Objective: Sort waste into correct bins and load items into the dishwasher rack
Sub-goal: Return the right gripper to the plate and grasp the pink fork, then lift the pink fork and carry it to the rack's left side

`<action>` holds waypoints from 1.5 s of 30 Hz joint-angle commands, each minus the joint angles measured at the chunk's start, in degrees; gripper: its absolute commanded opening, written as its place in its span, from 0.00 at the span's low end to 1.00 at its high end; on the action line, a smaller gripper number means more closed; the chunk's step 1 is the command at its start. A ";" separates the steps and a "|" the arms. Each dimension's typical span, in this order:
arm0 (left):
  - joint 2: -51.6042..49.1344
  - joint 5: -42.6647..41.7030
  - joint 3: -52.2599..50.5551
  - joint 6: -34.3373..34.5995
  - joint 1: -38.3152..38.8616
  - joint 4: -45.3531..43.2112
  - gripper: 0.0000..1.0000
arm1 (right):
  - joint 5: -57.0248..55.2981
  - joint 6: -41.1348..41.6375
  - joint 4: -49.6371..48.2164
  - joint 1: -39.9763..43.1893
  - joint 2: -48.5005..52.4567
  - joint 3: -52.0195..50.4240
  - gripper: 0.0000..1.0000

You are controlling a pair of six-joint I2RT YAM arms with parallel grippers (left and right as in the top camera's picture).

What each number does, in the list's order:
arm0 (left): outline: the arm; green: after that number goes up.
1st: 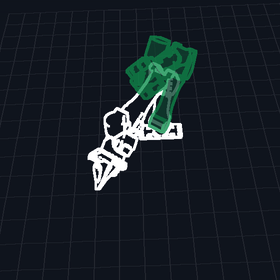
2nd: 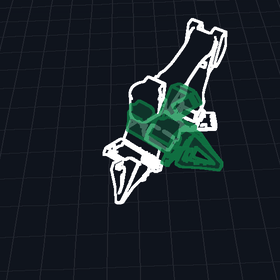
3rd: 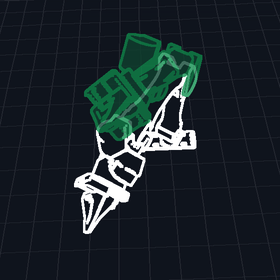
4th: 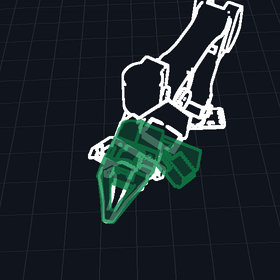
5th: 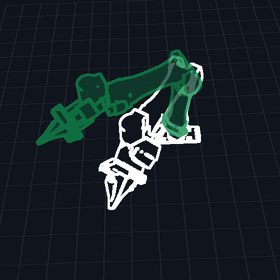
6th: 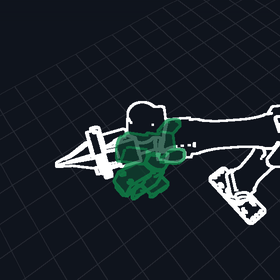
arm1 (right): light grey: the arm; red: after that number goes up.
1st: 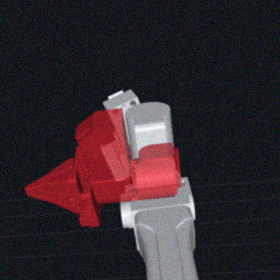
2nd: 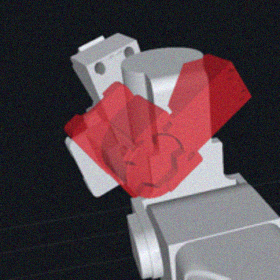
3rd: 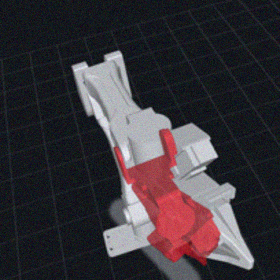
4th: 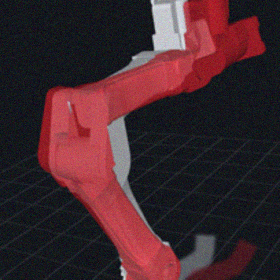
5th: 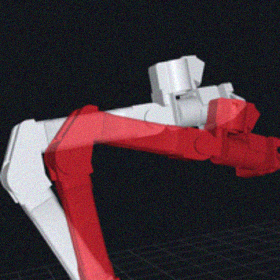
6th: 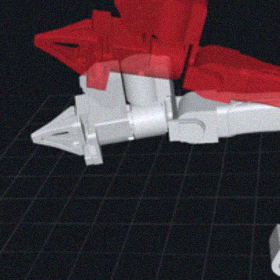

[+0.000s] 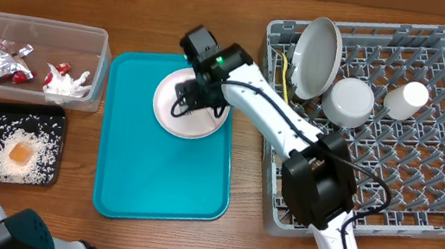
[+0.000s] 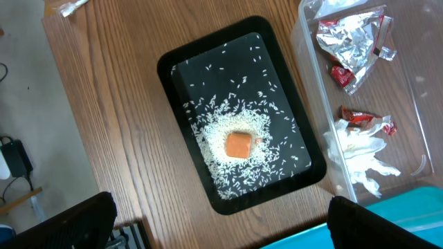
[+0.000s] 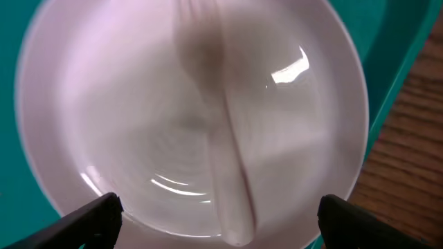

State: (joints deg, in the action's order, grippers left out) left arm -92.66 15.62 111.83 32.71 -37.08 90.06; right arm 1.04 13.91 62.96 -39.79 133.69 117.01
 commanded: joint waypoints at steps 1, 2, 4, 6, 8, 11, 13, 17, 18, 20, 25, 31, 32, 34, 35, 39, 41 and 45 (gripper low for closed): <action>0.42 -0.22 0.15 0.74 -0.02 0.04 1.00 | 0.52 1.11 -1.07 0.20 0.11 -2.86 0.93; 0.42 -0.22 0.15 0.74 -0.02 0.04 1.00 | 0.81 1.11 -1.22 0.20 0.11 -3.50 0.92; 0.42 -0.22 0.15 0.74 -0.02 0.04 1.00 | 0.76 1.11 -1.22 0.20 0.11 -4.20 0.90; 0.42 -0.22 0.15 0.74 -0.02 0.07 1.00 | 0.87 1.14 -1.49 0.20 0.11 -4.81 0.88; 0.42 -0.22 0.15 0.74 -0.02 0.04 1.00 | 2.03 1.20 -2.21 0.20 0.11 -5.44 0.83; 0.42 -0.22 0.15 0.74 -0.02 0.04 1.00 | 3.10 2.38 -3.21 0.20 0.20 -6.38 0.80; 0.42 -0.22 0.15 0.74 -0.02 0.04 1.00 | 3.17 3.52 -4.22 0.20 0.20 -7.37 0.80; 0.42 -0.22 0.15 0.74 -0.02 0.07 1.00 | 3.82 3.96 -5.92 0.20 0.20 -9.55 0.80; 0.42 -0.22 0.15 0.74 -0.02 0.04 1.00 | 3.80 3.96 -6.10 0.20 0.20 -10.01 0.79; 0.42 -0.22 0.15 0.74 -0.02 0.07 1.00 | 3.76 3.93 -6.08 0.20 0.39 -10.58 0.76; 0.42 -0.22 0.15 0.74 -0.02 0.07 1.00 | 1.11 3.91 -5.86 -0.42 0.63 -10.62 0.59; 0.42 -0.22 0.15 0.74 -0.02 0.04 1.00 | -2.95 3.67 -5.42 -2.01 0.63 -10.62 0.46; 0.42 -0.22 0.15 0.74 -0.02 0.04 1.00 | -2.93 3.69 -5.44 -2.32 0.63 -10.62 0.42; 0.42 -0.22 0.15 0.74 -0.02 0.07 1.00 | -3.41 3.69 -5.44 -3.15 0.63 -10.62 0.43; 0.42 -0.22 0.15 0.74 -0.02 0.07 1.00 | -3.96 3.69 -5.44 -3.61 0.63 -10.62 0.49; 0.42 -0.22 0.15 0.74 -0.02 0.07 1.00 | -7.02 3.72 -5.33 -5.51 0.63 -10.62 0.52; 0.42 -0.22 0.15 0.74 -0.02 0.07 1.00 | -8.24 3.72 -5.33 -6.47 0.72 -10.62 0.52; 0.42 -0.22 0.15 0.74 -0.02 0.04 1.00 | -9.18 3.72 -5.44 -7.23 0.72 -10.62 0.43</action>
State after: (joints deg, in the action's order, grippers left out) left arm -92.66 15.62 111.83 32.71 -37.08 90.06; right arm -6.22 17.50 57.60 -46.48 133.58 107.81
